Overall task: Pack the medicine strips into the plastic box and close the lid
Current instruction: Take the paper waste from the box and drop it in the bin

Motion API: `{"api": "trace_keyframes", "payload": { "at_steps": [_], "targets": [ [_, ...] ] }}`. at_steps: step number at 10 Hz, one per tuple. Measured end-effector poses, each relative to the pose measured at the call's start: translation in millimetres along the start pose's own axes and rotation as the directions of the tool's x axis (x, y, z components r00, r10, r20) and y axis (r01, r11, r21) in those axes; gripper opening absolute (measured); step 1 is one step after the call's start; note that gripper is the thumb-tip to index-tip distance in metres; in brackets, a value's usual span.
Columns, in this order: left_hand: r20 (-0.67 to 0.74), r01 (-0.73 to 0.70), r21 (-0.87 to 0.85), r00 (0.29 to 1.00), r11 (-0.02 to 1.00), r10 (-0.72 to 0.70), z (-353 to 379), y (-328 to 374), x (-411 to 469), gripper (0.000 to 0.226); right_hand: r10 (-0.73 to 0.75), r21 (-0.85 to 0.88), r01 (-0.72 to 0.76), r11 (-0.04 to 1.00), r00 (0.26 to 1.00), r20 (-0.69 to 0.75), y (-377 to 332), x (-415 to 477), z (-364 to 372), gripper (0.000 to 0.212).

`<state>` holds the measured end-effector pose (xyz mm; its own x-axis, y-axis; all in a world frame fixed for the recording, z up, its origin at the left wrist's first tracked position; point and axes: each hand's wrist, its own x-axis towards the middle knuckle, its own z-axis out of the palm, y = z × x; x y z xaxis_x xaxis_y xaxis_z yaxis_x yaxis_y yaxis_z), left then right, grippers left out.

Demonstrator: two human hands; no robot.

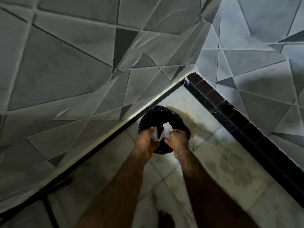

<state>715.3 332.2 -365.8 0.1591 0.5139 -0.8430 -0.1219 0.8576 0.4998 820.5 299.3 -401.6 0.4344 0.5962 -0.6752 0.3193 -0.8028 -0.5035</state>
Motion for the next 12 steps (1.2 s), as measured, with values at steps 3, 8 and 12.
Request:
{"api": "trace_keyframes", "payload": {
  "at_steps": [3,8,12],
  "targets": [
    [-0.026,0.022,-0.052,0.999,0.998,-0.024,3.0,-9.5,61.5,0.024,0.237,0.728,-0.263,0.633,0.961,0.142,5.1,70.6,30.3,0.018],
    [0.009,-0.083,-0.068,0.996,0.994,0.084,-3.8,10.3,-1.5,0.042,0.138,0.881,-0.136,0.454,0.987,0.081,-11.2,-0.2,-7.1,0.024],
    [-0.058,-0.391,0.087,0.916,0.916,0.396,-32.4,49.8,-169.2,0.01,-0.219,0.579,0.26,0.773,0.965,-0.142,-82.6,-168.6,-24.7,0.017]
  ]
}}
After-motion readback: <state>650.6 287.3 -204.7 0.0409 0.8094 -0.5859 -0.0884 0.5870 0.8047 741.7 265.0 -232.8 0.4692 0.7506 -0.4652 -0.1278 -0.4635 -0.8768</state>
